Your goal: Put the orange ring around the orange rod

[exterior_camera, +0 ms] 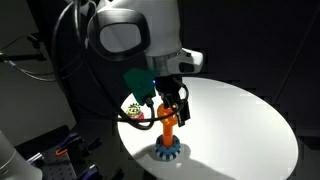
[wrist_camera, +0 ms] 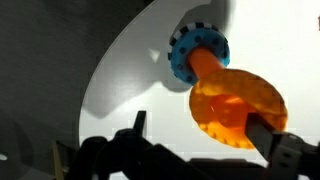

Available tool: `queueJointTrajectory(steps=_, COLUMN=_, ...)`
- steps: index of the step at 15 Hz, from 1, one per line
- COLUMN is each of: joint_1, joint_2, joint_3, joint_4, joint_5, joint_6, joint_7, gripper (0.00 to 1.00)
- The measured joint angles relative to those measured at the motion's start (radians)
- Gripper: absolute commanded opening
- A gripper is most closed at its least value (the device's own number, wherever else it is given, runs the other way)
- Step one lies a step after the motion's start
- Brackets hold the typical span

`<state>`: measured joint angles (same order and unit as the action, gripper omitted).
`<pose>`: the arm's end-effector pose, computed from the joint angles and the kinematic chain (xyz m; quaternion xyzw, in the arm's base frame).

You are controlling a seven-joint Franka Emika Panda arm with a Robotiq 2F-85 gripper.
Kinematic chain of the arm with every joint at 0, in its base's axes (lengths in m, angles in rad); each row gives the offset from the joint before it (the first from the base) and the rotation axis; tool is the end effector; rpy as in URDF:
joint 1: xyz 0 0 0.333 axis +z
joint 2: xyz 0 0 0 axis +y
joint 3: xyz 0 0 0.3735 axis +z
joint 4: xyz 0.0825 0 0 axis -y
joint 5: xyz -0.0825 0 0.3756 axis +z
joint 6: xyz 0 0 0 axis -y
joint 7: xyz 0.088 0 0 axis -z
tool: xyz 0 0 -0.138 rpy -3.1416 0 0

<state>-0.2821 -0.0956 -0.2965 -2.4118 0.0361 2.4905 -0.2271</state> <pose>0.4093 -0.2681 0.3959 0.9782 -0.1878 0.0882 0.0092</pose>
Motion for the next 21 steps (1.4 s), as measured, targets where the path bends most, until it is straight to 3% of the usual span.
queueJointTrajectory(steps=21, joint_1=0.024, joint_2=-0.042, joint_3=0.000, joint_4=-0.045, joint_5=0.032, joint_6=-0.026, joint_7=-0.054, gripper=1.00)
